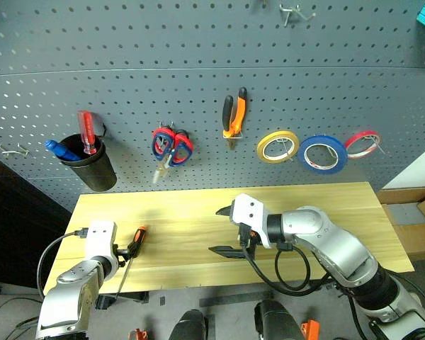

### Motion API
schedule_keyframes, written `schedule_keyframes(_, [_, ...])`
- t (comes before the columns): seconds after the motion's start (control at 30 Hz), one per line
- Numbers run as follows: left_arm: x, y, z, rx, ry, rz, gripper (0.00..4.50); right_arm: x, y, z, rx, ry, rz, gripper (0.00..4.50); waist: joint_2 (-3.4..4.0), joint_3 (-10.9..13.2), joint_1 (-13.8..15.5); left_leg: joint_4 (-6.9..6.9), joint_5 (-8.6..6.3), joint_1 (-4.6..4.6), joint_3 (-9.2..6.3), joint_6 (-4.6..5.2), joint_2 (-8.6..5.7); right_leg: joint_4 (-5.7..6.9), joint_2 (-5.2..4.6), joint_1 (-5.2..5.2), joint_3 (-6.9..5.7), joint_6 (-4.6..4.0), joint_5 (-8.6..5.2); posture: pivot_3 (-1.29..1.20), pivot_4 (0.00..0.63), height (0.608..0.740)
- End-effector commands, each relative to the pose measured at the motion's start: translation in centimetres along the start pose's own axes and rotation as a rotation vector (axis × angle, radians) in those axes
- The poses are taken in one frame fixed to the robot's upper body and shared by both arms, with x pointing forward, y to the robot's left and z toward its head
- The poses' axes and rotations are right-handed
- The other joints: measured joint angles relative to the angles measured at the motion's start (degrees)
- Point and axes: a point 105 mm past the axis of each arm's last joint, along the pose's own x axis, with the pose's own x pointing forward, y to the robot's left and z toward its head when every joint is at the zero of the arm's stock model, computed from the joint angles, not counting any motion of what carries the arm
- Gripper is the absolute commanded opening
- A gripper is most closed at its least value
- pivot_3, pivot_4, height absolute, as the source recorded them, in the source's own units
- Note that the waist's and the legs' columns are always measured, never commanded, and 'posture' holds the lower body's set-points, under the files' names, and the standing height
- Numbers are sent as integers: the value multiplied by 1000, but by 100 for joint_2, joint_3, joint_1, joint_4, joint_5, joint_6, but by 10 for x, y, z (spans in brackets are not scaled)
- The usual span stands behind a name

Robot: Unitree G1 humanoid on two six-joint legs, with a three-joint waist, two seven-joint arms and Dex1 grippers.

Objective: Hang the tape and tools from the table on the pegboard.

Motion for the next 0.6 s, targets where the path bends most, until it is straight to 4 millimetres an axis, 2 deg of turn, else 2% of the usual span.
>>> schedule_keyframes(0.03, [6, 8, -2, -14, 10, 17, 3507, 2, 0, 19, -108, -44, -14, 4500, 0, 0, -1, 0, 0, 0, 0, 0, 0, 3, 0, -1, -1, 0, 0, -28, 210, 740])
schedule_keyframes(0.2, [15, 10, -3, 5, 17, 12, 3507, 3, -1, 19, -102, -37, -14, 4500, -1, 0, 7, 1, 0, 0, -2, 0, 0, 5, -1, -1, -3, 0, 0, -31, 209, 740])
schedule_keyframes(0.3, [18, 10, -1, 22, 11, 9, 2913, 2, -2, 17, -99, -26, -20, 4500, -1, 0, 6, 1, 0, 0, -4, -1, -1, 2, -3, 0, -2, 0, 0, -39, 207, 740])
schedule_keyframes(0.53, [22, 12, 7, 28, -9, 15, 793, -1, -6, 12, -82, -7, -40, 4500, 0, 0, 2, 1, 0, 0, -4, 0, 0, 3, -3, -1, -2, 0, 0, -39, 207, 740])
schedule_keyframes(0.6, [22, 12, 6, 26, -5, 12, 560, -2, -6, 11, -83, -3, -39, 4500, 0, 0, 2, 1, 0, 0, -4, 0, 0, 3, -3, -1, -1, 0, 0, -39, 207, 740])
